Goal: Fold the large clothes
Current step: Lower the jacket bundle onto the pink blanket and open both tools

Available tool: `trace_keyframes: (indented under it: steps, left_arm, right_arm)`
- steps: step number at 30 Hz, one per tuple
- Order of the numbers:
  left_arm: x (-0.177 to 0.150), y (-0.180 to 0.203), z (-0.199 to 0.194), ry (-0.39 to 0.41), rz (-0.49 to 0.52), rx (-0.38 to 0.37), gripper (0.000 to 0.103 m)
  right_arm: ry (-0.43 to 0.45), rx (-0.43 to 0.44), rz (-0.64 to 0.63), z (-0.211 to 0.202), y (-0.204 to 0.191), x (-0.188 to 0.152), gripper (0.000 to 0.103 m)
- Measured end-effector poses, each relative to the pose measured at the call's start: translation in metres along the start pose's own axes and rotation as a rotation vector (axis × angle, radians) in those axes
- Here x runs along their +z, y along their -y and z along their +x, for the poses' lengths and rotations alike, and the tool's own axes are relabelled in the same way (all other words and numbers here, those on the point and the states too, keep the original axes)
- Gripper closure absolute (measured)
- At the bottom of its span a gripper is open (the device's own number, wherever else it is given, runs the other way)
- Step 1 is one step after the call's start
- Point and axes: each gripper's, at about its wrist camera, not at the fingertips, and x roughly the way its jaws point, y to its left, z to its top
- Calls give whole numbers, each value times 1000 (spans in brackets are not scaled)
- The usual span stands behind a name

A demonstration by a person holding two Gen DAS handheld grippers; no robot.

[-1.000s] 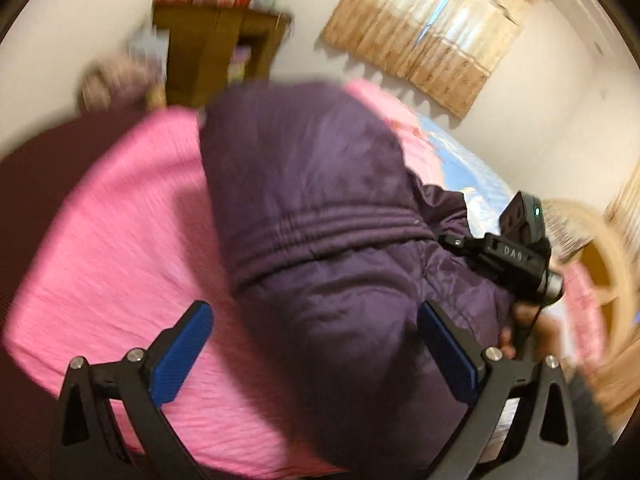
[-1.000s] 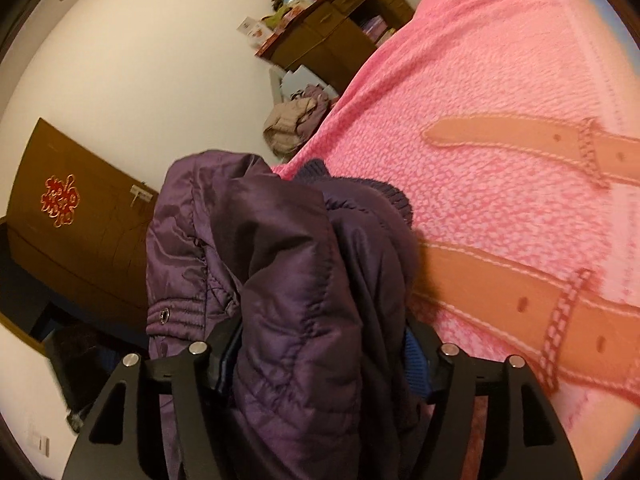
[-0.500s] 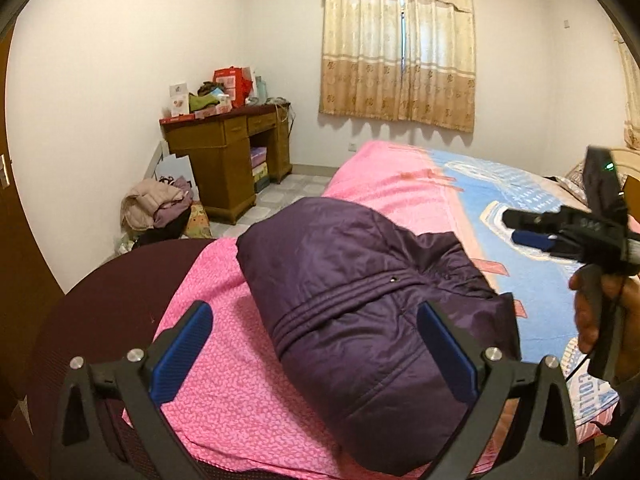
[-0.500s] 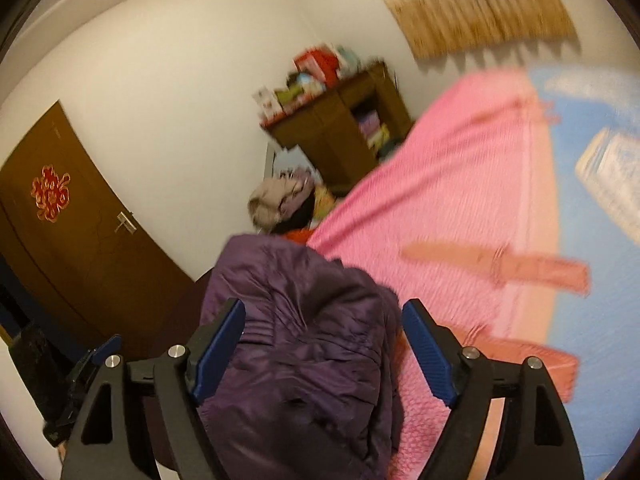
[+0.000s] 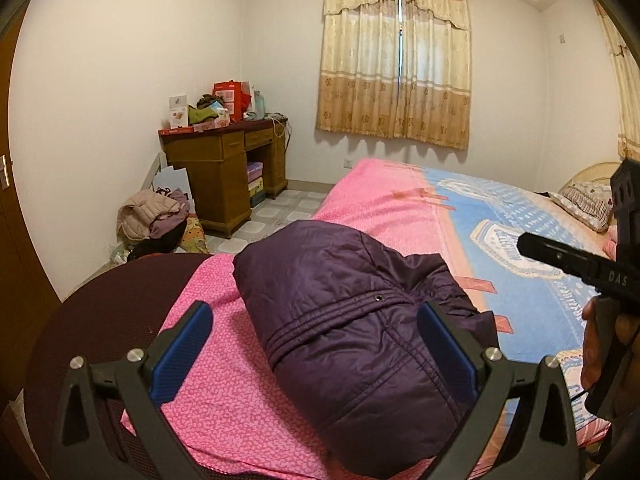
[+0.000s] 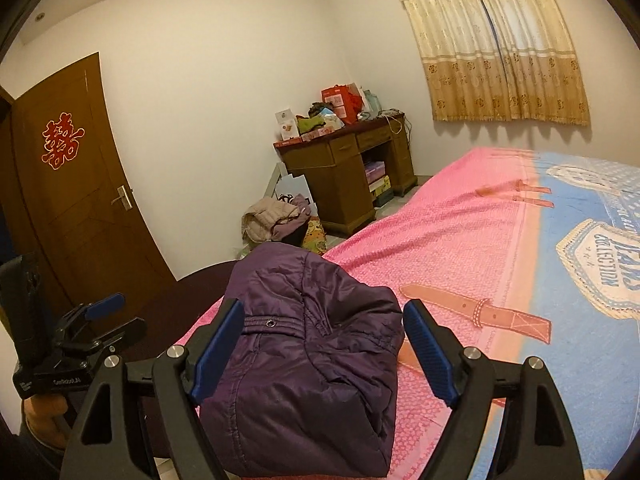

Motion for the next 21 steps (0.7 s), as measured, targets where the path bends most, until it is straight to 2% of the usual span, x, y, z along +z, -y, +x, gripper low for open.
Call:
trace_keyframes:
  steps: [16,21]
  left_arm:
    - [0,-2,3,-27,13,-13,0]
    - [2,-3,-1,-11,25,23,0]
  right_arm:
    - [19,-7,-8,-13,-5,-4,21]
    - [37,-8,-22,-18,-11,-3,21]
